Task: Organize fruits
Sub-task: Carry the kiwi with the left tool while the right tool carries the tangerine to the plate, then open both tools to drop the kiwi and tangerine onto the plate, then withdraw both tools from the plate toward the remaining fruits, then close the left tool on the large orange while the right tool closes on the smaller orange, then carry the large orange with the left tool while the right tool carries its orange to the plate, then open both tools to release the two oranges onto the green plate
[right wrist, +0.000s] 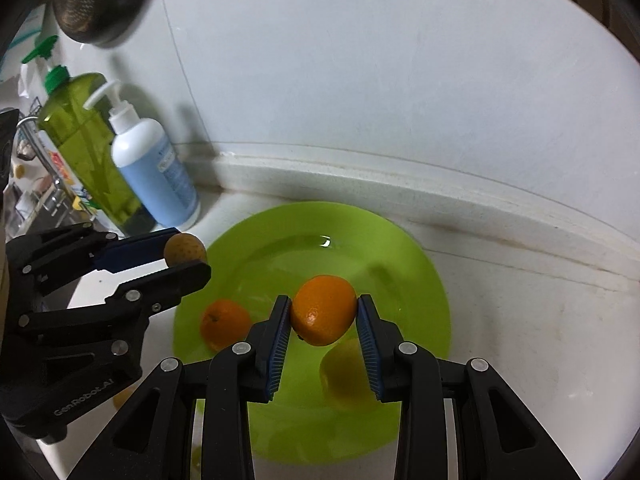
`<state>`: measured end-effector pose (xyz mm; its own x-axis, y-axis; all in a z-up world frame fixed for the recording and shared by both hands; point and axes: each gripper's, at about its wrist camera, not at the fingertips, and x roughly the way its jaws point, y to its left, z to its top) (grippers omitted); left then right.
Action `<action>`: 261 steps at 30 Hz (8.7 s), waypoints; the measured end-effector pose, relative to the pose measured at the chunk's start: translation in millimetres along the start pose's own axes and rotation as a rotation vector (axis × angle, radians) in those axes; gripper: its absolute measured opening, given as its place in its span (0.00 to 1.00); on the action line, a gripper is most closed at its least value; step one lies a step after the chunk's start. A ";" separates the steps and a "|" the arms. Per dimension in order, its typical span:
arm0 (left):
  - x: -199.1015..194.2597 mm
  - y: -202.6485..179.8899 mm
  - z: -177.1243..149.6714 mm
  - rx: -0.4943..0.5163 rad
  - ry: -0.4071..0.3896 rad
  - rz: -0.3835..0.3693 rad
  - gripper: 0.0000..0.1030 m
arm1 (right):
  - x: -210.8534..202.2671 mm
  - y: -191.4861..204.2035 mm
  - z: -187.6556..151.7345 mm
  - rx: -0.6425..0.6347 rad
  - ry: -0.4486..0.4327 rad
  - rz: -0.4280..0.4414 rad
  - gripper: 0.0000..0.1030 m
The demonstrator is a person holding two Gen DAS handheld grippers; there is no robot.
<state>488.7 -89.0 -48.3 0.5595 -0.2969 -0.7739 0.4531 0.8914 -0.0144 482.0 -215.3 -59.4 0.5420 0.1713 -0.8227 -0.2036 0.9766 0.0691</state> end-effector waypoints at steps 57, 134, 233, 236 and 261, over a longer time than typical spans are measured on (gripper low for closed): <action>-88.0 -23.7 -14.6 -0.008 -0.135 0.040 0.44 | -82.6 -2.6 -27.4 0.086 -0.151 -0.030 0.35; -54.6 -168.1 -158.9 0.107 -0.026 -0.084 0.42 | -101.9 -48.8 -230.7 0.252 -0.013 -0.102 0.40; -12.4 -3.2 4.8 0.013 -0.099 0.006 0.41 | -7.8 -9.1 12.5 0.019 -0.081 -0.057 0.39; -0.7 -0.7 5.5 0.010 -0.072 0.004 0.41 | 7.4 -14.7 13.9 0.026 -0.052 -0.058 0.39; 52.8 -6.2 12.9 0.015 0.019 -0.007 0.41 | 54.3 -29.5 17.1 0.031 0.050 -0.048 0.39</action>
<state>524.3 -114.6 -80.9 0.5426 -0.2965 -0.7859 0.4674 0.8840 -0.0108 531.4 -232.6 -96.5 0.5087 0.1186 -0.8527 -0.1530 0.9872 0.0460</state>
